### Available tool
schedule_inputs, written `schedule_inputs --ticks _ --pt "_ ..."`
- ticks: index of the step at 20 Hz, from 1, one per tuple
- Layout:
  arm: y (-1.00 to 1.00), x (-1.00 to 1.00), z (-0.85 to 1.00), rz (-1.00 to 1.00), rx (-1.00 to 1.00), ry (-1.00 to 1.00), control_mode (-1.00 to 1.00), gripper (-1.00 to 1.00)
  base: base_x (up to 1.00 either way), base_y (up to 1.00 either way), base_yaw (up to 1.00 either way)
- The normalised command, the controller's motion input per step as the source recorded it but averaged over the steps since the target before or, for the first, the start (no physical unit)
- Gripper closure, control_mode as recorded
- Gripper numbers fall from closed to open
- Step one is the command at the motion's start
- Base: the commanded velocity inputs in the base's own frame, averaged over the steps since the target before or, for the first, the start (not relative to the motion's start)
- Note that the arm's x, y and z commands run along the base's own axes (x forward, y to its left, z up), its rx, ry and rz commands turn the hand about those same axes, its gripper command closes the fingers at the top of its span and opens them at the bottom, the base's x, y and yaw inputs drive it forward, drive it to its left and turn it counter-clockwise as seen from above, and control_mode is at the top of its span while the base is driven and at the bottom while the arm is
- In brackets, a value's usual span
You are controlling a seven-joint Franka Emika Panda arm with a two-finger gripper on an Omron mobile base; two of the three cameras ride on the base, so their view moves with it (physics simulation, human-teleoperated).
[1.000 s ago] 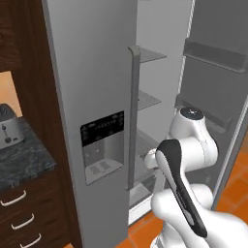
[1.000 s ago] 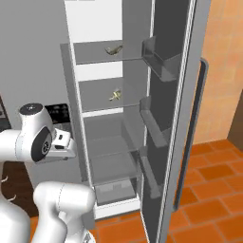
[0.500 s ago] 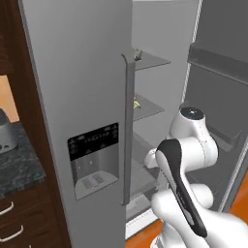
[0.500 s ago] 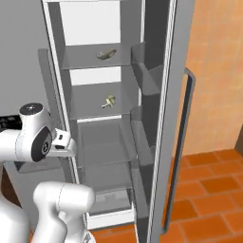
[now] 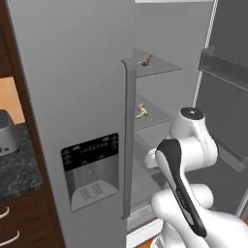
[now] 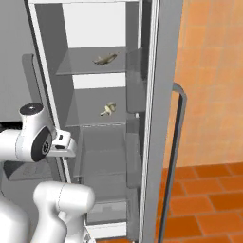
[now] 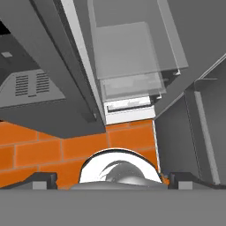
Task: Place one mushroom and one fish in each tupperware on the nearby counter, to pack two identical lunches.
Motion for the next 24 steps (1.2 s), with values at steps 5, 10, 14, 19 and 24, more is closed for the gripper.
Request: schedule_inputs --ticks 5,10,14,19,24 --pt "0.0 0.0 0.0 0.0 0.0 0.0 1.0 -1.0 0.38 -0.41 0.26" --pt "0.0 0.0 0.0 0.0 0.0 0.0 1.0 -1.0 0.34 -0.03 0.12" --pt "0.0 0.0 0.0 0.0 0.0 0.0 1.0 -1.0 0.31 -0.25 0.02" --pt "-0.09 0.15 0.19 0.0 0.03 -0.04 -1.0 -1.0 0.11 -0.13 0.01" --pt "0.0 0.06 0.91 -0.09 0.0 -0.17 -1.0 -1.0 0.0 0.0 0.0"
